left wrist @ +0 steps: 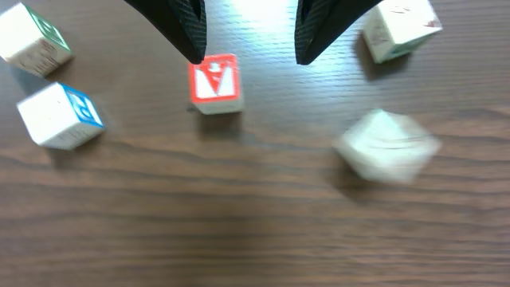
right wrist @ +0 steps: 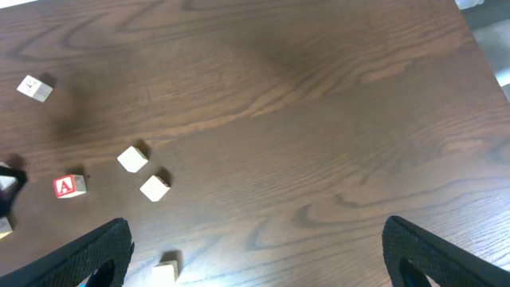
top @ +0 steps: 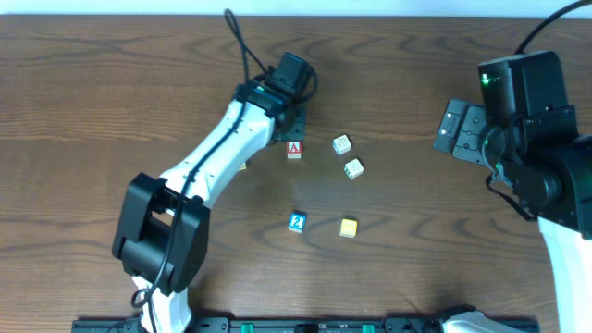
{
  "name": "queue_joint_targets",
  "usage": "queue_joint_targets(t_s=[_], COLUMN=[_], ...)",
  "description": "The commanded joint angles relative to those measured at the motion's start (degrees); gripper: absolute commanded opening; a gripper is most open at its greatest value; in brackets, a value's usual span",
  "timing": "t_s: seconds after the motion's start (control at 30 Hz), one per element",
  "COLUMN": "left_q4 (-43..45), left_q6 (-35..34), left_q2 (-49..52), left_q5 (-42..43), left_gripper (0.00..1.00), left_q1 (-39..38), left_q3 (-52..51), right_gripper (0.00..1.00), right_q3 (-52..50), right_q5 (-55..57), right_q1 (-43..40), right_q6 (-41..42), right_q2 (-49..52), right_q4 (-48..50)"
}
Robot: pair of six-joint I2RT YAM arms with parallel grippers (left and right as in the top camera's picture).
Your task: Spell out Ai2
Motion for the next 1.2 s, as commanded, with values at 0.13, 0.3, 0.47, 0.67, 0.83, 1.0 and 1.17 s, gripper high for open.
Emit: queue_joint_targets(t_s=[0.13, 0.3, 0.47, 0.67, 0.83, 1.0, 1.17], left_q4=[-0.2, -1.2, -3.4, -2.7, 0.0, 0.8, 2.4], left_q6=[0.4, -1.2, -5.1, -7.9, -3.6, -0.9, 1.2], left_q2=[-0.4, -0.4, -0.4, -0.1, 1.4, 3.8, 6.7], left_q5=[-3.1, -9.0, -11.3, -3.3, 1.0, 1.5, 1.2], left_gripper=[0.34, 0.34, 0.38, 0.45, 0.67, 0.51, 0.45], left_q1=[-1.0, 0.0, 3.8, 11.6, 14.8, 14.8, 14.8], left_q3=[-0.1, -0.1, -0.1, -0.1, -0.1, -0.1, -0.1], right_gripper=[0.99, 0.99, 0.99, 0.99, 0.99, 0.99, 0.99], right_q3=[-0.4, -0.4, -0.4, -0.4, -0.4, -0.4, -0.4], right_q5=[-0.4, -0.4, -2.4, -3.4, -3.4, -3.4, -3.4], right_q1=[-0.3, -0.3, -0.3, -0.3, -0.3, -0.3, -0.3], right_q6=[-0.8, -0.8, -1.2, -1.5, -1.5, -1.5, -1.5], right_q2=[-0.8, -0.8, -0.8, -0.8, -0.8, -0.8, -0.8], right_q4=[0.0, -0.5, -0.8, -0.7, -0.9, -0.9, -1.0])
